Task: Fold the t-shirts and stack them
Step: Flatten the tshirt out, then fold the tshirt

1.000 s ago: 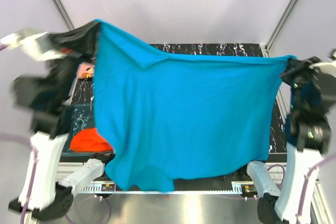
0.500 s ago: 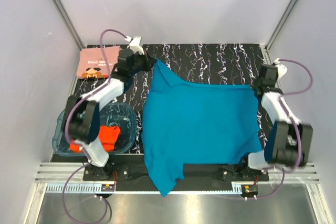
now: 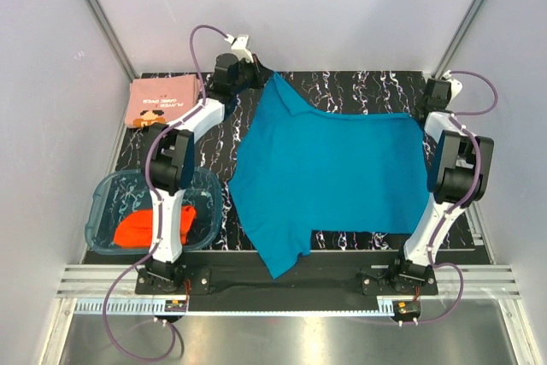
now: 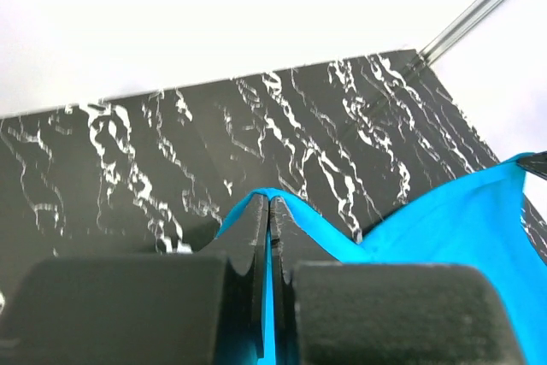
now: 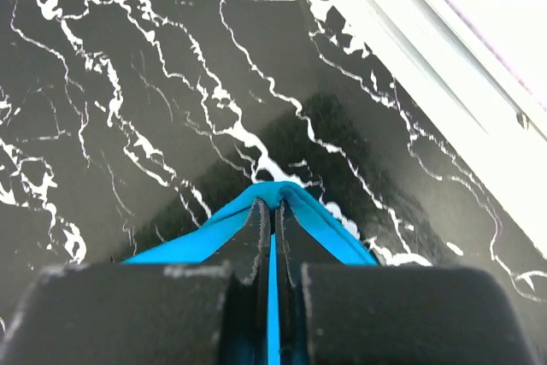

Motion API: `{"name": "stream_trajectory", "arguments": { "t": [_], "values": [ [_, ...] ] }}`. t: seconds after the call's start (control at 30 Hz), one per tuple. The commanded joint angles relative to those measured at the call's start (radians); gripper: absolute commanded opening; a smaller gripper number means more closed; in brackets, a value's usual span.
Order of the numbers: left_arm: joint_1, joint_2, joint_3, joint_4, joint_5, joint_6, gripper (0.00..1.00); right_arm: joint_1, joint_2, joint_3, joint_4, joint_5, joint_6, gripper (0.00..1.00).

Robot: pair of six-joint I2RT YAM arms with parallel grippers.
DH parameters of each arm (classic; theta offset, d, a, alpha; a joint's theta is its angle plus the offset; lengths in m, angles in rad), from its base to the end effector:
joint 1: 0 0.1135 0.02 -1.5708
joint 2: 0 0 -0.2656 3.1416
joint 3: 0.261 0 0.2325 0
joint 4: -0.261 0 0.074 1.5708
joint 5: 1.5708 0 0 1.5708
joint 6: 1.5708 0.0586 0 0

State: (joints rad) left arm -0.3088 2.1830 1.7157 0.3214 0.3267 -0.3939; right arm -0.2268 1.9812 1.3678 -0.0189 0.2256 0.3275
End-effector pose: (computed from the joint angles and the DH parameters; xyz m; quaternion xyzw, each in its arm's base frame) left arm 0.4976 -0.1785 0.2644 0.0745 0.7505 -0.3375 0.5632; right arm 0.4355 -0.1140 0.1993 0.2915 0.8385 -0.0777 0.4538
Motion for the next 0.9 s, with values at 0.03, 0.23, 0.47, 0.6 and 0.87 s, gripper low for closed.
{"name": "stream_trajectory", "arguments": {
  "t": [0.03,0.23,0.47,0.6,0.87],
  "values": [
    [-0.003,0.041,0.099,-0.007,0.017,0.013,0.0,-0.022,0.027,0.071,0.025,-0.032,-0.024,0.0],
    [-0.003,0.021,0.065,-0.027,0.026,-0.017,0.0,-0.031,0.07,0.168,-0.111,-0.101,-0.025,0.0],
    [-0.01,-0.124,-0.103,-0.139,-0.037,-0.097,0.0,-0.031,0.027,0.2,-0.298,-0.121,-0.041,0.01],
    [-0.016,-0.219,-0.16,-0.235,-0.029,-0.12,0.0,-0.032,-0.002,0.235,-0.423,-0.115,-0.056,0.04],
    [-0.018,-0.397,-0.277,-0.37,-0.023,-0.111,0.0,-0.065,-0.074,0.212,-0.553,-0.095,-0.059,0.0]
  ]
}}
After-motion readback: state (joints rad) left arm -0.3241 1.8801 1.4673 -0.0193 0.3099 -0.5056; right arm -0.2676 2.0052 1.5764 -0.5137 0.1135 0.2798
